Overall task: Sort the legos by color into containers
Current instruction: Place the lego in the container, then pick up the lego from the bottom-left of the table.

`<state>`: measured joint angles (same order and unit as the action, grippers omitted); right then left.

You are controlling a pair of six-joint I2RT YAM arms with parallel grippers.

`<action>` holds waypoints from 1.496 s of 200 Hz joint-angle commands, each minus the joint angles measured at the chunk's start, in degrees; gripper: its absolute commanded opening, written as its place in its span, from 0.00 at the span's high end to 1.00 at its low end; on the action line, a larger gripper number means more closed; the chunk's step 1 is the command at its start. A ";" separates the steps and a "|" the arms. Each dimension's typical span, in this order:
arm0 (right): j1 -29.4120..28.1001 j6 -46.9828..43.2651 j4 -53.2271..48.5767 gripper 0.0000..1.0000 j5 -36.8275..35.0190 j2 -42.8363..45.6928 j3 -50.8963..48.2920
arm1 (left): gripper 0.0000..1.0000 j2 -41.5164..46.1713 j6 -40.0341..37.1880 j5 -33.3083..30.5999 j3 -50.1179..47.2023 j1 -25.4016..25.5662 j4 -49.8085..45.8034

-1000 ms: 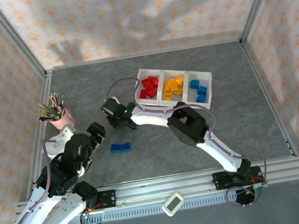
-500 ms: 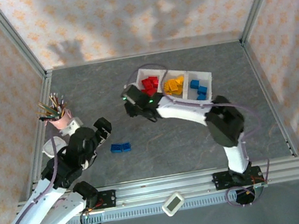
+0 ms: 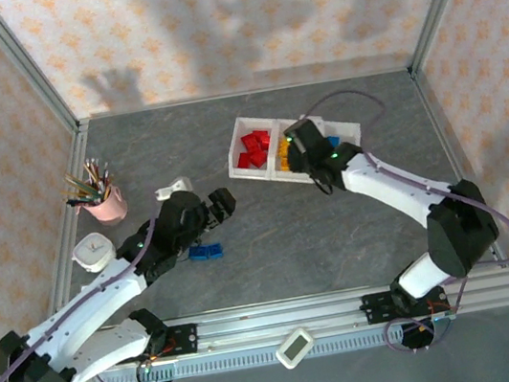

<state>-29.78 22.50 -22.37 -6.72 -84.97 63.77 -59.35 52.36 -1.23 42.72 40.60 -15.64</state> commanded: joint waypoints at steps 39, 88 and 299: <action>11.35 -0.42 2.38 0.74 1.59 -3.14 -1.81 | 0.01 -8.56 -1.47 2.02 5.36 4.30 9.70; 14.52 -1.46 6.25 0.74 3.86 -11.71 1.36 | 0.01 -9.83 -2.48 1.50 6.50 4.66 9.13; 6.66 -4.56 -1.71 0.47 6.97 0.16 3.31 | 0.01 -2.17 -2.58 -3.74 4.39 2.68 3.85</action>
<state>-18.50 18.37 -20.40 -1.02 -86.00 66.24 -65.52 49.78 -1.80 47.64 44.71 -8.71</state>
